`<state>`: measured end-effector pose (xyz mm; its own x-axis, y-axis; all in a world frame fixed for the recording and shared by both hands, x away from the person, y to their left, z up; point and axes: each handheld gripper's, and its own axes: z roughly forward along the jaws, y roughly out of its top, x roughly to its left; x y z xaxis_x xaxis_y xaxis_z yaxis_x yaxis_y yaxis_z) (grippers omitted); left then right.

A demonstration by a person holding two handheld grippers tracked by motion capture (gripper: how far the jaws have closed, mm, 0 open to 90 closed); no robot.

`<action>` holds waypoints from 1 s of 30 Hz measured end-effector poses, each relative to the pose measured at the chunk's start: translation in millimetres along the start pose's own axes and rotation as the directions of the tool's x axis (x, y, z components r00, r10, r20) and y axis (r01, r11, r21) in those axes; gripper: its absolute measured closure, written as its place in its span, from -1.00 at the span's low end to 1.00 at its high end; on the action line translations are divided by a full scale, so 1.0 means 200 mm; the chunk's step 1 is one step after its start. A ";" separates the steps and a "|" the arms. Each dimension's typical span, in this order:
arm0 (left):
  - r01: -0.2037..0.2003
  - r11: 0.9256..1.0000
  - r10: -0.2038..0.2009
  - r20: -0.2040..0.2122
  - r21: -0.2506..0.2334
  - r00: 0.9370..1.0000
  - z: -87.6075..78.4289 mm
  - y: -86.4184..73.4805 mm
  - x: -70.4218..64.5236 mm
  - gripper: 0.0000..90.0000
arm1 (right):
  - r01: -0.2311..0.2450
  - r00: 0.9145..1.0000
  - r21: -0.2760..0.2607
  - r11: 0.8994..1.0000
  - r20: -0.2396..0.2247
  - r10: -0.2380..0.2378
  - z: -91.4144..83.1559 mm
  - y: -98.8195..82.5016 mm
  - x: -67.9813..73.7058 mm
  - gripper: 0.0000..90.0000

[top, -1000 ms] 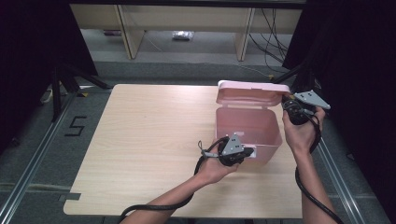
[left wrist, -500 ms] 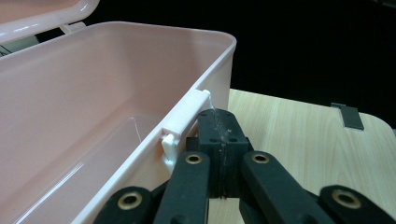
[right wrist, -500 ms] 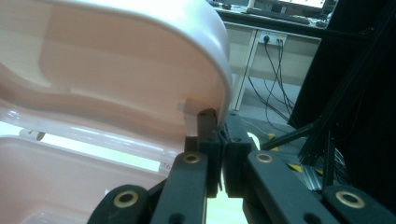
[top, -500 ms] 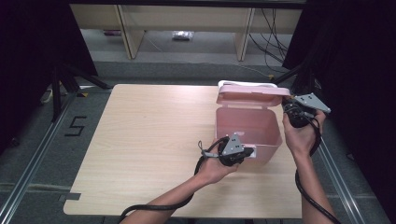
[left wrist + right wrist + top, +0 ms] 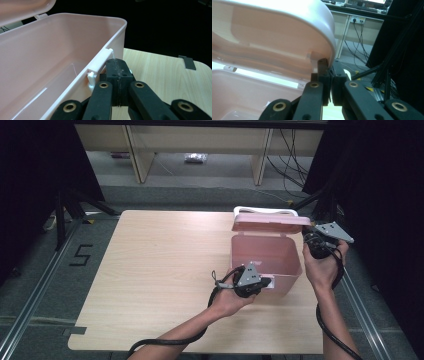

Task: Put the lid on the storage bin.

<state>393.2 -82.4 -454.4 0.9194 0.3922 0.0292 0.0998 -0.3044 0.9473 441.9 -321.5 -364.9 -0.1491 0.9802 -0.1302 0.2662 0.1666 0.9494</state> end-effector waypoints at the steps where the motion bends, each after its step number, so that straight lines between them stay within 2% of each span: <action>1: -0.001 1.000 0.001 -0.004 -0.003 1.000 -0.01 0.00 0.00 0.99 | 0.002 1.000 -0.001 1.000 0.000 -0.002 0.00 0.00 0.00 0.98; 6: 0.011 0.999 -0.011 -0.006 -0.040 1.000 -0.06 0.05 0.01 0.99 | -0.004 1.000 0.009 1.000 -0.006 0.004 -0.01 -0.01 0.01 0.98; 7: 0.009 0.999 -0.010 -0.012 -0.054 1.000 -0.07 0.07 0.02 0.99 | -0.018 1.000 0.005 1.000 -0.001 0.018 -0.01 -0.01 0.01 0.98; 8: 0.010 0.998 -0.011 -0.019 -0.060 1.000 -0.09 0.07 0.03 0.99 | 0.011 1.000 -0.001 1.000 -0.001 -0.011 -0.01 -0.01 0.00 0.98; 11: 0.019 0.997 -0.022 -0.040 -0.080 0.999 -0.13 0.09 0.06 0.99 | -0.004 1.000 0.016 1.000 -0.003 0.004 -0.02 -0.02 0.01 0.98; 16: 0.039 0.993 -0.048 -0.088 -0.109 0.995 -0.20 0.13 0.14 0.99 | -0.009 1.000 0.006 1.000 0.007 0.009 -0.03 -0.03 0.02 0.98; 17: 0.044 0.992 -0.055 -0.096 -0.114 0.994 -0.21 0.13 0.16 0.99 | 0.003 1.000 0.011 1.000 0.002 -0.003 -0.03 -0.03 0.01 0.98; 19: 0.050 0.991 -0.064 -0.111 -0.123 0.992 -0.24 0.14 0.19 1.00 | -0.010 1.000 0.013 1.000 0.001 0.010 -0.04 -0.04 0.02 0.98; 22: 0.060 0.989 -0.078 -0.127 -0.135 0.989 -0.26 0.15 0.22 0.99 | 0.017 1.000 0.007 1.000 0.007 -0.017 -0.04 -0.04 0.02 0.98; 23: 0.066 0.988 -0.085 -0.134 -0.142 0.987 -0.27 0.16 0.23 0.99 | -0.003 1.000 0.015 1.000 0.006 0.003 -0.05 -0.05 0.02 0.98; 25: 0.070 0.986 -0.092 -0.143 -0.150 0.985 -0.29 0.16 0.25 0.99 | 0.012 1.000 0.003 1.000 0.010 -0.012 -0.05 -0.05 0.02 0.97; 27: 0.077 0.984 -0.101 -0.153 -0.159 0.983 -0.31 0.17 0.27 0.99 | -0.004 1.000 0.017 1.000 0.006 0.003 -0.06 -0.05 0.03 0.97; 28: 0.075 0.984 -0.101 -0.157 -0.163 0.982 -0.31 0.18 0.27 1.00 | 0.007 1.000 0.021 1.000 0.001 -0.007 -0.06 -0.06 0.02 0.97; 29: 0.077 0.983 -0.104 -0.159 -0.164 0.982 -0.32 0.18 0.28 1.00 | 0.028 1.000 0.001 1.000 0.006 -0.028 -0.05 -0.06 0.02 0.97; 30: 0.073 0.983 -0.100 -0.161 -0.166 0.982 -0.32 0.19 0.28 0.99 | 0.023 1.000 0.014 1.000 0.003 -0.023 -0.06 -0.06 0.02 0.97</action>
<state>424.4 -15.4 -396.9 0.8315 0.5553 -0.0151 0.1025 -0.1267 0.9866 427.2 -320.7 -373.5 -0.1527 0.9765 -0.1524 0.2765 0.1903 0.9420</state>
